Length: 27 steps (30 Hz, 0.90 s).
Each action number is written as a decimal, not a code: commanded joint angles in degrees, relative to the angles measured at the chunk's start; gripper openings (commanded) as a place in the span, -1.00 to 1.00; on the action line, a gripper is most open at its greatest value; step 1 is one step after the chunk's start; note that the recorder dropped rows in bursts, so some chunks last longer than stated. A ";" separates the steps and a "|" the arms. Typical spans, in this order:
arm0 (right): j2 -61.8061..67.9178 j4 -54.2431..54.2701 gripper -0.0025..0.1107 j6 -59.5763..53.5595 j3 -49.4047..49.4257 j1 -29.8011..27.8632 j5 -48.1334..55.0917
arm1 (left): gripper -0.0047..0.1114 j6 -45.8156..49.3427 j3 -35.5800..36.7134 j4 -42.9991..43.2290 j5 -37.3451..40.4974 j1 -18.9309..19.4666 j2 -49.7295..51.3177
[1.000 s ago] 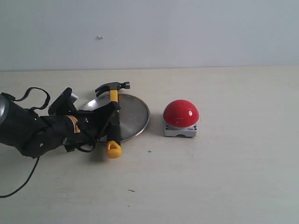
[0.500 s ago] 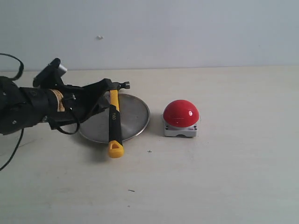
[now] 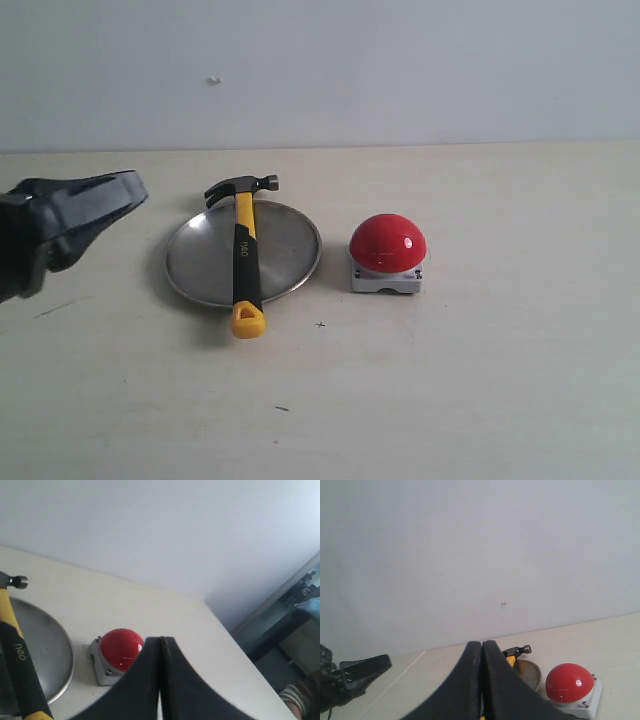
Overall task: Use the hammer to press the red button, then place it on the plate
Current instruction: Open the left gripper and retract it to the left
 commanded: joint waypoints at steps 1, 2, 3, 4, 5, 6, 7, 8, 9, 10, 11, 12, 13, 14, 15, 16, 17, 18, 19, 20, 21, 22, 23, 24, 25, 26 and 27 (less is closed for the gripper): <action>-0.26 -0.03 -0.96 -0.10 0.13 0.00 -0.50 | -0.92 2.47 5.22 -0.56 0.51 -0.28 -9.57; -0.26 -0.03 -0.96 -0.10 0.13 0.00 -0.50 | -0.92 2.47 5.89 0.36 1.11 -0.28 -11.33; -0.26 -0.03 -0.96 -0.10 0.13 0.00 -0.50 | -0.92 2.47 6.38 1.35 1.43 -0.28 -12.89; -0.26 -0.03 -0.96 -0.10 0.13 0.00 -0.50 | -0.92 2.57 6.91 2.62 1.43 -0.28 -14.49; -0.26 -0.03 -0.96 -0.10 0.13 0.00 -0.50 | -0.92 2.61 7.05 3.43 1.43 -0.28 -15.39; -0.26 -0.03 -0.96 -0.10 0.13 0.00 -0.50 | -0.92 2.61 7.16 4.23 1.52 -0.28 -16.15; -0.26 -0.03 -0.96 -0.10 0.13 0.00 -0.50 | -0.92 2.61 7.16 4.80 1.52 -0.28 -16.93; -0.26 -0.03 -0.96 -0.10 0.13 0.00 -0.50 | -0.92 2.61 7.16 4.78 1.52 -0.28 -17.59; -0.26 -0.03 -0.96 -0.10 0.13 0.00 -0.50 | -0.92 2.61 7.16 4.78 1.52 -0.28 -18.01; -0.26 -0.03 -0.96 -0.10 0.13 0.00 -0.50 | -0.92 2.61 7.16 4.78 1.52 -0.28 -18.42; -0.26 -0.03 -0.96 -0.10 0.13 0.00 -0.50 | -0.92 2.61 7.16 4.78 1.52 -0.28 -18.59; -0.26 -0.03 -0.96 -0.10 0.13 0.00 -0.50 | -0.92 2.61 7.16 4.78 1.52 -0.28 -18.80; -0.26 -0.03 -0.96 -0.10 0.13 0.00 -0.50 | -0.92 2.61 7.16 4.78 1.52 -0.28 -19.02; -0.26 -0.03 -0.96 -0.10 0.13 0.00 -0.50 | -0.92 2.61 7.16 4.78 1.52 -0.28 -19.02; -0.26 -0.03 -0.96 -0.10 0.13 0.00 -0.50 | -0.92 2.61 7.16 4.78 1.52 -0.28 -19.02; -0.26 -0.03 -0.96 -0.10 0.13 0.00 -0.50 | -0.92 2.61 7.16 4.78 1.52 -0.28 -19.02; -0.26 -0.03 -0.96 -0.10 0.13 0.00 -0.50 | -0.92 2.61 7.16 4.78 1.52 -0.28 -19.02; -0.26 -0.03 -0.96 -0.10 0.13 0.00 -0.50 | -0.92 2.61 7.16 4.78 1.52 -0.28 -19.02; -0.26 -0.03 -0.96 -0.10 0.13 0.00 -0.50 | -0.92 2.96 7.16 4.78 1.52 -0.28 -19.02; -0.26 -0.03 -0.96 -0.10 0.13 0.00 -0.50 | -0.92 3.26 7.16 4.78 1.52 -0.17 -19.02; -0.26 -0.03 -0.96 -0.10 0.13 0.00 -0.50 | -0.92 3.75 7.16 4.67 1.52 -0.17 -19.02; -0.26 -0.03 -0.96 -0.10 0.13 0.00 -0.50 | -0.92 4.36 7.16 4.66 1.52 -0.17 -19.02; -0.26 -0.03 -0.96 -0.10 0.13 0.00 -0.50 | -0.92 4.87 7.16 4.66 1.52 -0.17 -19.15; -0.26 -0.03 -0.96 -0.10 0.13 0.00 -0.50 | -0.92 5.56 7.16 4.66 1.52 -0.17 -19.27; -0.26 -0.03 -0.96 -0.10 0.13 0.00 -0.50 | -0.92 5.84 7.16 5.21 2.59 -0.03 -19.77; -0.26 -0.03 -0.96 -0.10 0.13 0.00 -0.50 | -0.92 5.84 7.16 6.28 4.15 0.50 -20.64; -0.26 -0.03 -0.96 -0.10 0.13 0.00 -0.50 | -0.92 5.56 7.40 7.06 6.17 1.31 -21.91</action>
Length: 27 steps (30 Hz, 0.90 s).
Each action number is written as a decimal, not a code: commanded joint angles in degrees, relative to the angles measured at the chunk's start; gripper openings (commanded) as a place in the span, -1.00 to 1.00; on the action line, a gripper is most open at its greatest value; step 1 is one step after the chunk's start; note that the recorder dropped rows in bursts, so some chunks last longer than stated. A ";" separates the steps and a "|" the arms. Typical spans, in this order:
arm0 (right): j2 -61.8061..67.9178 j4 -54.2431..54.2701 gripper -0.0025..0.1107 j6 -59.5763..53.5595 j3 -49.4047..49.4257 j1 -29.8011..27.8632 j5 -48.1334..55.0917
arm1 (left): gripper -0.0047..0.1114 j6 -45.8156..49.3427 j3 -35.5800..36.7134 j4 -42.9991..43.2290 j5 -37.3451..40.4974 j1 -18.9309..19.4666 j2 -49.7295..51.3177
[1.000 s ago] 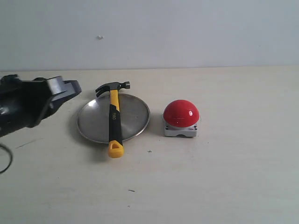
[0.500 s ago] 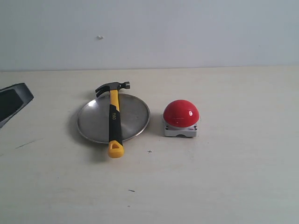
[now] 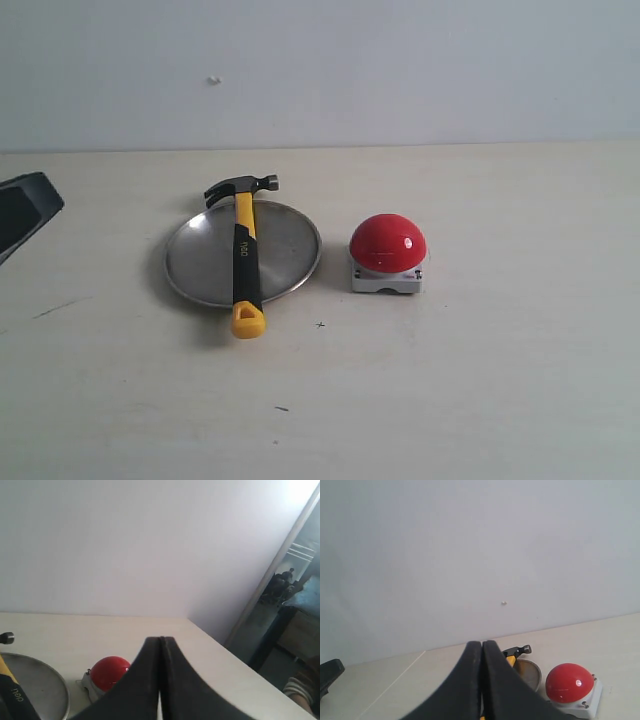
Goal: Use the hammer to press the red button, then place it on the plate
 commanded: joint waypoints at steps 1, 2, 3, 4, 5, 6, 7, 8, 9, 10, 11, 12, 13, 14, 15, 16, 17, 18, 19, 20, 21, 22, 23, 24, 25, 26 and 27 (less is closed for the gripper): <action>-0.26 -0.03 -0.96 -0.10 0.13 0.00 -0.50 | -0.92 0.80 1.07 2.35 6.01 2.23 -4.22; -0.26 -0.03 -0.96 -0.10 0.13 0.00 -0.50 | -0.92 0.72 1.76 2.35 7.36 3.33 -5.93; -0.26 -0.03 -0.96 -0.10 0.13 0.00 -0.50 | -0.92 0.57 2.60 2.35 8.40 4.32 -7.54; -0.26 -0.03 -0.96 -0.10 0.13 0.00 -0.50 | -0.92 0.33 3.51 2.35 9.19 5.54 -9.72; -0.26 -0.03 -0.96 -0.10 0.13 0.00 -0.50 | -0.92 0.33 4.50 2.35 9.60 6.76 -12.14; -0.26 -0.03 -0.96 -0.10 0.13 0.00 -0.50 | -0.92 0.33 5.39 2.35 9.60 8.03 -14.78; -0.26 -0.03 -0.96 -0.10 0.13 0.00 -0.50 | -0.92 0.33 6.55 2.48 9.60 9.38 -17.46; -0.26 -0.03 -0.96 -0.10 0.13 0.00 -0.50 | -0.92 0.33 7.82 2.48 9.70 10.82 -20.07; -0.26 -0.03 -0.96 -0.10 0.13 0.00 -0.50 | -0.92 0.33 8.88 2.48 9.94 12.01 -22.05; -0.26 -0.03 -0.96 -0.10 0.13 0.00 -0.50 | -0.92 -0.09 10.24 2.48 10.44 13.57 -24.26; -0.26 -0.03 -0.96 -0.10 0.13 0.00 -0.50 | -0.92 -1.20 11.51 2.48 11.49 15.14 -26.13; -0.26 -0.03 -0.96 -0.10 0.13 0.00 -0.50 | -0.92 -2.23 11.51 2.48 13.00 16.35 -27.39; -0.26 -0.03 -0.96 -0.10 0.13 0.00 -0.50 | -0.92 -3.26 11.51 2.48 15.37 17.77 -28.69; -0.26 -0.03 -0.96 -0.10 0.13 0.00 -0.50 | -0.92 -5.24 11.51 3.16 19.69 18.94 -29.73; -0.26 -0.03 -0.96 -0.10 0.13 0.00 -0.50 | -0.92 -6.98 11.51 3.51 22.09 19.81 -30.31; -0.26 -0.03 -0.96 -0.10 0.13 0.00 -0.50 | -0.92 -7.71 11.51 3.51 24.59 20.52 -30.99; -0.26 -0.03 -0.96 -0.10 0.13 0.00 -0.50 | -0.92 -7.71 11.51 3.51 26.23 21.15 -31.66; -0.26 -0.03 -0.96 -0.10 0.13 0.00 -0.50 | -0.92 -7.71 11.51 3.90 27.31 21.49 -32.34; -0.26 -0.03 -0.96 -0.10 0.13 0.00 -0.50 | -0.92 -7.71 11.51 4.44 28.66 21.74 -33.13; -0.26 -0.03 -0.96 -0.10 0.13 0.00 -0.50 | -0.92 -7.71 11.51 4.58 29.94 21.88 -34.13; -0.26 -0.03 -0.96 -0.10 0.13 0.00 -0.50 | -0.92 -7.71 11.51 4.58 30.85 22.02 -34.97; -0.26 -0.03 -0.96 -0.10 0.13 0.00 -0.50 | -0.92 -7.71 11.51 4.58 31.95 22.02 -36.03; -0.26 -0.03 -0.96 -0.10 0.13 0.00 -0.50 | -0.92 -7.71 11.51 4.58 32.99 22.02 -37.11; -0.26 -0.03 -0.96 -0.10 0.13 0.00 -0.50 | -0.92 -7.71 11.51 4.58 33.90 22.02 -38.02; -0.26 -0.03 -0.96 -0.10 0.13 0.00 -0.50 | -0.92 -7.71 11.51 4.58 34.54 22.02 -39.20; -0.26 -0.03 -0.96 -0.10 0.13 0.00 -0.50 | -0.92 -7.71 11.51 4.58 35.08 22.02 -40.45; -0.26 -0.03 -0.96 -0.10 0.13 0.00 -0.50 | -0.92 -7.71 11.51 4.58 35.08 22.02 -41.77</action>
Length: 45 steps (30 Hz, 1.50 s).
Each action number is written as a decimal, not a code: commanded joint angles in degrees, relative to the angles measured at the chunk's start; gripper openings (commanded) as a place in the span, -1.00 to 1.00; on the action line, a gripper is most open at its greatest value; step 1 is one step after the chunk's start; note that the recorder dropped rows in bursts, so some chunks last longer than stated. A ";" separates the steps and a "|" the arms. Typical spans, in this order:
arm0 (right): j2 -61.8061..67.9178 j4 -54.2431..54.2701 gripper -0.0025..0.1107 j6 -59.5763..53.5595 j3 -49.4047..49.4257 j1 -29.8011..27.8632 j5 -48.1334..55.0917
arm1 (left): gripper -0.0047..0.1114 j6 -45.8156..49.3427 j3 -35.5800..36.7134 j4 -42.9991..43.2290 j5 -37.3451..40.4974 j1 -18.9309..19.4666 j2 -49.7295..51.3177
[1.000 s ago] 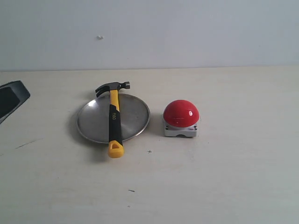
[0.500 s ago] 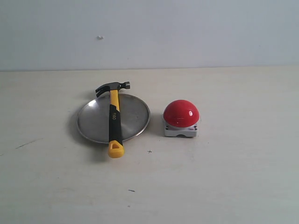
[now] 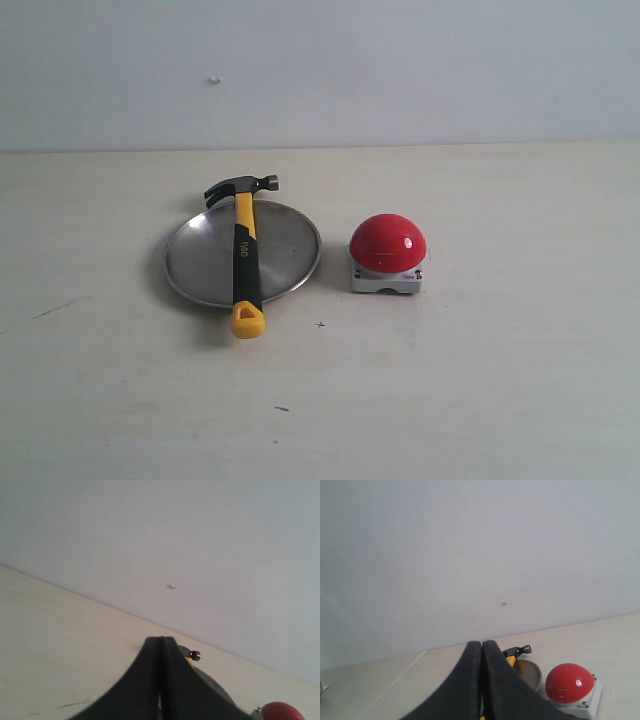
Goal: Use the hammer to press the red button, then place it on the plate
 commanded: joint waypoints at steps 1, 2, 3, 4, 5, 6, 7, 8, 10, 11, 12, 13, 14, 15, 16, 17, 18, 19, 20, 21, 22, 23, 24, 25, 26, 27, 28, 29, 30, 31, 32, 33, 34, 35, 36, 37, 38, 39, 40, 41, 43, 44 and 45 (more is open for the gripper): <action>-0.26 -0.03 -0.96 -0.10 0.13 0.00 -0.50 | -0.92 -0.51 -0.02 0.18 2.56 0.10 -5.37; -0.26 -0.03 -0.96 -0.10 0.13 0.00 -0.50 | -0.92 -0.51 -0.02 0.18 2.56 0.10 -5.61; -0.26 -0.03 -0.96 -0.10 0.13 0.00 -0.50 | -0.92 -0.51 -0.02 0.18 2.56 0.10 -5.61; -0.26 -0.03 -0.96 -0.10 0.13 0.00 -0.50 | -0.92 -0.39 -0.02 0.18 2.19 0.10 -5.61; -0.26 -0.03 -0.96 -0.10 0.13 0.00 -0.50 | -0.92 0.02 -0.02 0.18 2.19 0.10 -5.61; -0.26 -0.03 -0.96 -0.10 0.13 0.00 -0.50 | -0.92 0.38 -0.02 0.18 2.71 0.10 -5.61; -0.26 -0.03 -0.96 -0.10 0.13 0.00 -0.50 | -0.92 0.34 -0.02 0.18 3.33 0.10 -5.61; -0.26 -0.03 -0.96 -0.10 0.13 0.00 -0.50 | -0.92 0.34 -0.02 0.18 3.45 0.10 -5.61; -0.26 -0.03 -0.96 -0.10 0.13 0.00 -0.50 | -0.92 0.34 -0.02 0.18 3.47 0.10 -5.61; -0.26 -0.03 -0.96 -0.10 0.13 0.00 -0.50 | -0.92 0.34 -0.02 0.18 3.24 0.10 -5.61; -0.26 -0.03 -0.96 -0.10 0.13 0.00 -0.50 | -0.92 0.34 -0.02 0.18 2.77 0.10 -5.61; -0.26 -0.03 -0.96 -0.10 0.13 0.00 -0.36 | -0.92 0.34 -0.02 0.18 2.57 0.10 -5.61; -0.26 -0.03 -0.96 -0.10 0.13 0.00 -0.10 | -0.92 0.34 -0.02 0.18 1.53 0.10 -5.61; -0.26 -0.03 -0.96 -0.10 0.13 0.00 -0.10 | -0.92 0.34 -0.02 0.18 1.20 0.10 -5.61; -0.26 -0.03 -0.96 -0.10 0.13 0.00 -0.10 | -0.92 0.34 -0.02 0.18 1.01 0.10 -5.61; -0.26 -0.03 -0.96 -0.10 0.13 0.00 -0.10 | -0.92 0.34 -0.02 0.18 0.70 0.10 -5.61; -0.26 -0.03 -0.96 -0.10 0.13 0.00 -0.10 | -0.92 0.34 -0.02 0.18 0.28 0.10 -5.61; -0.26 -0.03 -0.96 -0.10 0.13 0.00 -0.10 | -0.92 0.34 -0.02 0.18 -0.44 0.10 -5.61; -0.26 -0.03 -0.96 -0.10 0.13 0.00 -0.10 | -0.92 0.34 -0.02 0.18 -1.31 0.10 -5.61; -0.26 -0.03 -0.96 -0.10 0.13 0.00 -0.10 | -0.92 0.34 -0.02 0.18 -2.15 0.10 -5.61; -0.26 -0.03 -0.96 -0.10 0.13 0.00 -0.10 | -0.92 -0.24 -0.02 -0.83 -4.38 0.10 -5.61; -0.26 -0.03 -0.96 -0.10 0.13 0.00 -0.10 | -0.92 -1.45 -0.02 -0.82 -5.07 0.10 -5.61; -0.26 -0.03 -0.96 -0.10 0.13 0.00 -0.10 | -0.92 -2.92 -0.02 -0.82 -6.32 0.10 -5.61; -0.26 -0.03 -0.96 -0.10 0.13 0.00 -0.10 | -0.92 -2.92 -0.02 -0.82 -6.50 0.10 -5.61; -0.26 -0.03 -0.96 -0.10 0.13 0.00 -0.10 | -0.92 -2.82 -0.02 -0.82 -7.04 0.10 -5.61; -0.26 -0.03 -0.96 -0.10 0.13 0.00 -0.10 | -0.92 -2.21 -0.02 -1.28 -7.04 0.10 -5.61; -0.26 -0.03 -0.96 -0.10 0.13 0.00 -0.10 | -0.92 0.38 -0.02 -3.94 -6.54 0.10 -5.61; -0.26 -0.03 -0.96 -0.10 0.13 0.00 -0.10 | -0.92 6.78 -0.02 -9.54 -6.14 0.10 -5.61; -0.26 -0.03 -0.96 -0.10 0.13 0.00 -0.10 | -0.92 14.67 -0.02 -15.60 -5.42 0.10 -5.61; -0.26 -0.03 -0.96 -0.10 0.13 0.00 -0.10 | -0.92 36.52 -0.02 -30.07 -3.01 0.10 -5.61; -0.26 -0.03 -0.96 -0.10 0.13 0.00 -0.10 | -0.92 46.53 -0.02 -34.54 -1.63 0.10 -5.61; -0.26 -0.03 -0.96 -0.10 0.13 0.00 -0.10 | -0.92 49.13 -0.02 -35.01 -0.22 0.10 -5.61; -0.26 -0.03 -0.96 -0.10 0.13 0.00 -0.10 | -0.92 50.68 -0.02 -35.01 1.69 0.10 -5.61; -0.26 -0.03 -0.96 -0.10 0.13 0.00 -0.10 | -0.92 52.17 -0.02 -34.87 3.49 0.10 -5.61; -0.26 -0.03 -0.96 -0.10 0.13 0.00 -0.10 | -0.92 52.83 -0.02 -34.13 5.31 0.10 -5.61; -0.26 -0.03 -0.96 -0.10 0.13 0.00 -0.10 | -0.92 52.83 -0.02 -34.01 5.79 0.10 -5.61; -0.26 -0.03 -0.96 -0.10 0.13 0.00 -0.10 | -0.92 52.25 -0.02 -32.87 6.72 0.10 -5.61; -0.26 -0.03 -0.96 -0.10 0.13 0.00 -0.10 | -0.92 50.75 -0.02 -31.63 6.84 0.10 -5.61; -0.26 -0.03 -0.96 -0.10 0.13 0.00 -0.10 | -0.92 45.83 -0.02 -28.06 6.84 0.10 -5.61; -0.26 -0.03 -0.96 -0.10 0.13 0.00 -0.10 | -0.92 42.20 -0.02 -25.45 6.84 0.10 -5.61; -0.26 -0.03 -0.96 -0.10 0.13 0.00 -0.10 | -0.92 39.78 -0.02 -23.97 6.84 0.10 -5.61; -0.26 -0.03 -0.96 -0.10 0.13 0.00 -0.10 | -0.92 39.78 -0.02 -24.12 6.84 0.10 -5.61; -0.26 -0.03 -0.96 -0.10 0.13 0.00 -0.10 | -0.92 39.78 -0.02 -24.12 6.84 0.10 -5.61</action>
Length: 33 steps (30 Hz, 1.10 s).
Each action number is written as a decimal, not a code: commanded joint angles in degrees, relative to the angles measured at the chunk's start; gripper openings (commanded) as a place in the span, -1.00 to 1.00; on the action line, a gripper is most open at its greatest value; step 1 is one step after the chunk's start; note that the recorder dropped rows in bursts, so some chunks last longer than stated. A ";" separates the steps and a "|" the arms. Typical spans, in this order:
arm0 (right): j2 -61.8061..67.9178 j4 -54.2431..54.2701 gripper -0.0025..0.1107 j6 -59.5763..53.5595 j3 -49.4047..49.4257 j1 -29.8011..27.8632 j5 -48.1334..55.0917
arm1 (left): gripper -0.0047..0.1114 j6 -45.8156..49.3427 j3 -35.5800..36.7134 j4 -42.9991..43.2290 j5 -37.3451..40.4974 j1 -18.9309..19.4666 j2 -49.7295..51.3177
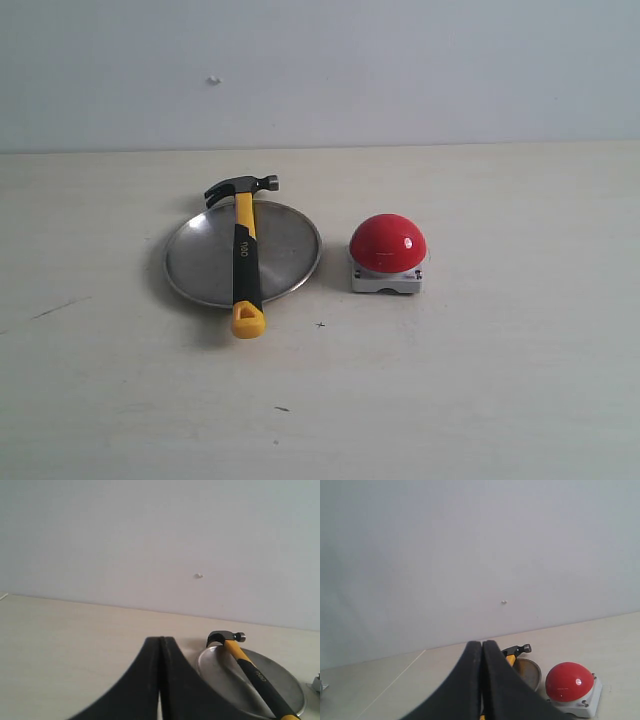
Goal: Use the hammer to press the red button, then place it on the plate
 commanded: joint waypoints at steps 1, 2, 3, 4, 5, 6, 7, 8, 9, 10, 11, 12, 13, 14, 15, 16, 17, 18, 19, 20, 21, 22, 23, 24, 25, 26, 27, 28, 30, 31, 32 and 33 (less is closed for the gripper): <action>-0.26 -0.03 -0.96 -0.10 0.13 0.00 -0.20 | -0.92 -2.36 -0.02 1.68 0.14 0.07 -0.38; -0.26 -0.03 -0.96 -0.10 0.13 0.00 -0.20 | -0.92 -2.36 -0.02 1.68 0.14 0.07 -0.38; -0.26 -0.03 -0.96 -0.10 0.13 0.00 -0.20 | -0.92 -2.36 -0.02 1.68 0.14 0.07 -0.38; -0.26 -0.03 -0.96 -0.10 0.13 0.00 -0.20 | -0.92 -2.36 -0.02 1.68 0.14 0.07 -0.38; -0.26 -0.03 -0.96 -0.10 0.13 0.00 -0.20 | -0.92 -2.36 -0.02 1.68 0.14 0.07 -0.38; -0.26 -0.03 -0.96 -0.10 0.13 0.00 -0.20 | -0.92 -2.36 -0.02 1.68 0.14 0.07 -0.38; -0.26 -0.03 -0.96 -0.10 0.13 0.00 -0.20 | -0.92 -2.36 -0.02 1.68 0.14 0.07 -0.38; -0.26 -0.03 -0.96 -0.10 0.13 0.00 -0.20 | -0.92 -2.36 -0.02 1.68 0.14 0.07 -0.38; -0.26 -0.03 -0.96 -0.10 0.13 0.00 -0.20 | -0.92 -2.36 -0.02 1.68 0.14 0.07 -0.38; -0.26 -0.03 -0.96 -0.10 0.13 0.00 -0.20 | -0.92 -2.36 -0.02 1.68 0.14 0.07 -0.38; -0.26 -0.03 -0.96 -0.10 0.13 0.00 -0.20 | -0.92 -2.36 -0.02 1.68 0.14 0.07 -0.38; -0.26 -0.03 -0.96 -0.10 0.13 0.00 -0.20 | -0.92 -2.36 -0.02 1.68 0.14 0.07 -0.38; -0.26 -0.03 -0.96 -0.10 0.13 0.00 -0.20 | -0.92 -2.36 -0.02 1.68 0.14 0.07 -0.38; -0.26 -0.03 -0.96 -0.10 0.13 0.00 -0.20 | -0.92 -2.36 -0.02 1.68 0.14 0.07 -0.38; -0.26 -0.03 -0.96 -0.10 0.13 0.00 -0.20 | -0.92 -2.36 -0.02 1.68 0.14 0.07 -0.38; -0.26 -0.03 -0.96 -0.10 0.13 0.00 -0.20 | -0.92 -2.36 -0.02 1.68 0.14 0.07 -0.38; -0.26 -0.03 -0.96 -0.10 0.13 0.00 -0.20 | -0.92 -2.36 -0.02 1.68 0.14 0.07 -0.38; -0.26 -0.03 -0.96 -0.10 0.13 0.00 -0.20 | -0.92 -2.36 -0.02 1.68 0.14 0.07 -0.38; -0.26 -0.03 -0.96 -0.10 0.13 0.00 -0.20 | -0.92 -2.36 -0.02 1.68 0.14 0.07 -0.38; -0.26 -0.03 -0.96 -0.10 0.13 0.00 -0.20 | -0.92 -2.36 -0.02 1.68 0.14 0.07 -0.38; -0.26 -0.03 -0.96 -0.10 0.13 0.00 -0.20 | -0.92 -2.36 -0.02 1.68 0.14 0.07 -0.38; -0.26 -0.03 -0.96 -0.10 0.13 0.00 -0.20 | -0.92 -2.36 -0.02 1.68 0.14 0.07 -0.38; -0.26 -0.03 -0.96 -0.10 0.13 0.00 -0.20 | -0.92 -2.36 -0.02 1.68 0.14 0.07 -0.38; -0.26 -0.03 -0.96 -0.10 0.13 0.00 -0.20 | -0.92 -2.36 -0.02 1.68 0.14 0.07 -0.38; -0.26 -0.03 -0.96 -0.10 0.13 0.00 -0.20 | -0.92 -2.36 -0.02 1.68 0.14 0.07 -0.38; -0.26 -0.03 -0.96 -0.10 0.13 0.00 -0.20 | -0.92 -2.36 -0.02 1.68 0.14 0.07 -0.38; -0.26 -0.03 -0.96 -0.10 0.13 0.00 -0.20 | -0.92 -2.36 -0.02 1.68 0.14 0.07 -0.38; -0.26 -0.03 -0.96 -0.10 0.13 0.00 -0.20 | -0.92 -2.36 -0.02 1.68 0.14 0.07 -0.38; -0.26 -0.43 -0.96 -0.10 0.13 0.00 -0.18 | -0.92 -2.36 -0.02 1.68 0.14 0.07 -0.38; -0.26 -0.43 -0.96 -0.10 0.13 0.00 0.14 | -0.92 -2.36 -0.02 1.68 0.14 0.07 -0.38; -0.26 -0.86 -0.96 -0.32 0.13 -0.35 0.15 | -0.92 -2.36 -0.02 1.68 0.14 0.07 -0.38; -0.26 -1.44 -0.96 -0.42 0.13 -1.08 0.04 | -0.92 -2.36 -0.02 1.68 0.14 0.07 -0.38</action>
